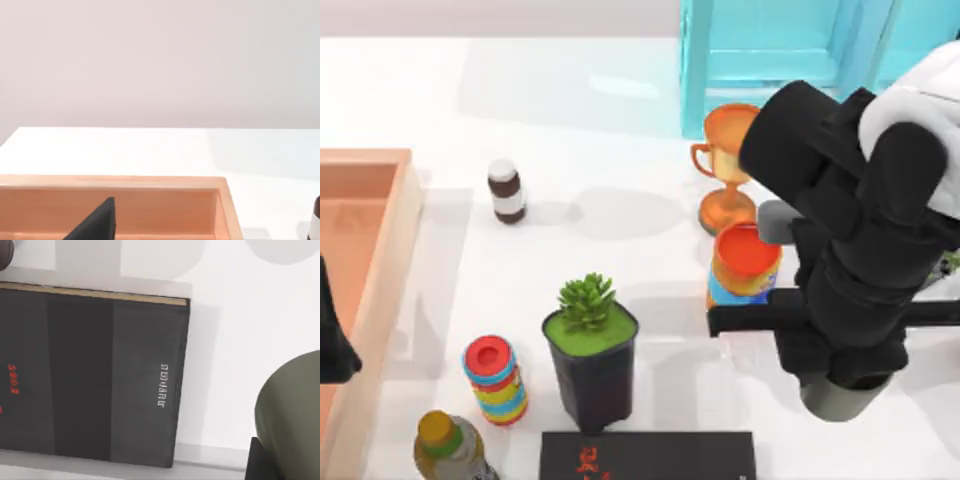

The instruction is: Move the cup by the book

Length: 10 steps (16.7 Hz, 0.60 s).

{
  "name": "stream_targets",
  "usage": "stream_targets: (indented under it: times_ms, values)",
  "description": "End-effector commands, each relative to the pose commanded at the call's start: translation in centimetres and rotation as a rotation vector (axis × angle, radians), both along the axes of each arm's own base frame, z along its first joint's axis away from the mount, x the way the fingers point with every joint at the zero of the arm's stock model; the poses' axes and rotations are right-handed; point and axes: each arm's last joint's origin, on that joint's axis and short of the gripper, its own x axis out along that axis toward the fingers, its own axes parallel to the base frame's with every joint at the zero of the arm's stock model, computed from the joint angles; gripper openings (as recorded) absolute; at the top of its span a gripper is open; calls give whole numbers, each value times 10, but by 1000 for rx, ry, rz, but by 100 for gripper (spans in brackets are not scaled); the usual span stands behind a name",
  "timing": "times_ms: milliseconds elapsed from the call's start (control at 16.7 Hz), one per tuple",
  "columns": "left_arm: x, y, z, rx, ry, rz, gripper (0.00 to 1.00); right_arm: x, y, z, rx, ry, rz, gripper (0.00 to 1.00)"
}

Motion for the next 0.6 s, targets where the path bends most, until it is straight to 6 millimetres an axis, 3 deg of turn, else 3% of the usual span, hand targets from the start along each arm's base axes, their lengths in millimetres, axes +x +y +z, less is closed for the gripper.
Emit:
stream_targets:
  times_ms: [240,600]
  values:
    - [0,0,0,0,0,0,100,-20,11,-13,-32,3,-73,0]
    - [0,0,0,0,0,0,100,-21,11,-15,-38,6,-84,0]
